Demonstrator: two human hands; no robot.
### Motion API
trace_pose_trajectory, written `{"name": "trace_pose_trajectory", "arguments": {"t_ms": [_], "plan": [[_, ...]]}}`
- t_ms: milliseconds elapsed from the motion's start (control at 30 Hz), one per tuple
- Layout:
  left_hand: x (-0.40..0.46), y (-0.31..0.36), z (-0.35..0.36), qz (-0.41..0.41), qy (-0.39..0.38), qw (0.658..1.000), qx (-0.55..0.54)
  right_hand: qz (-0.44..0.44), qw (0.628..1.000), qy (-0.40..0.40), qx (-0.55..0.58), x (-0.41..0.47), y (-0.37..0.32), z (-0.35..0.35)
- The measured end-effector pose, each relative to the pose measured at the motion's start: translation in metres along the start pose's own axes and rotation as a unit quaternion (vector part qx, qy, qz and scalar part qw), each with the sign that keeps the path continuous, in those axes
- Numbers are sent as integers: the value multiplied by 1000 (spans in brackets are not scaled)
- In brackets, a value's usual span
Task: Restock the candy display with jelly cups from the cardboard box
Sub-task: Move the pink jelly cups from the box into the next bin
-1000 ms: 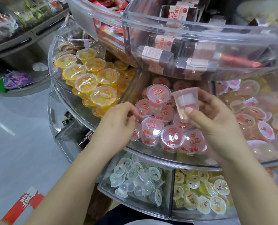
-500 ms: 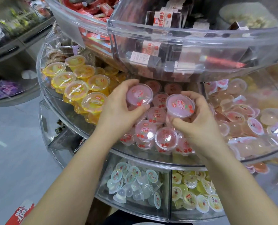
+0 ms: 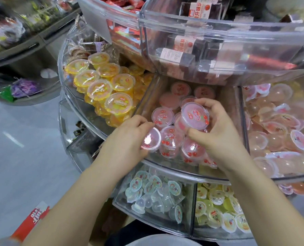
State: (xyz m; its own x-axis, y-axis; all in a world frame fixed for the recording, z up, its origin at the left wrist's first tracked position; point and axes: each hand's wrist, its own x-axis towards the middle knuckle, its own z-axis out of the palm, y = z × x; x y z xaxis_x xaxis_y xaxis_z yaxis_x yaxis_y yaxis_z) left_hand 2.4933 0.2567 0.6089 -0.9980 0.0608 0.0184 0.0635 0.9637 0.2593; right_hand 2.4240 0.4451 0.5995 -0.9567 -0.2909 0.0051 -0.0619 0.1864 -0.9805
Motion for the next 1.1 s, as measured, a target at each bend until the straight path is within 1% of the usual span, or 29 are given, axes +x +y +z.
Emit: {"name": "trace_pose_trajectory", "arguments": {"t_ms": [100,200,300,500,633,733,933,1033,1100], "plan": [[10,2,2,44,-14,998,36,-1,1000,1,5,2,0,-2],[14,-3,1,104,13,991,88,-8,1000,2,6,3,0,-6],[15,-7,3,119,32,984,129,-9,1000,1,-5,4,0,-9],[13,-13,9,157,80,976,126,-7,1000,1,-21,6,1,-8],[14,-12,7,161,67,978,114,-6,999,-8,-36,10,0,-5],[11,-14,5,174,51,980,88,-28,998,-12,-59,18,-4,1],[4,-20,9,155,52,986,25,-79,987,-31,-136,39,-10,24],[-2,-22,11,126,83,988,-33,-92,982,-39,-160,43,-4,32],[-5,-21,13,85,125,983,-109,-101,978,-40,-176,43,0,34]]}}
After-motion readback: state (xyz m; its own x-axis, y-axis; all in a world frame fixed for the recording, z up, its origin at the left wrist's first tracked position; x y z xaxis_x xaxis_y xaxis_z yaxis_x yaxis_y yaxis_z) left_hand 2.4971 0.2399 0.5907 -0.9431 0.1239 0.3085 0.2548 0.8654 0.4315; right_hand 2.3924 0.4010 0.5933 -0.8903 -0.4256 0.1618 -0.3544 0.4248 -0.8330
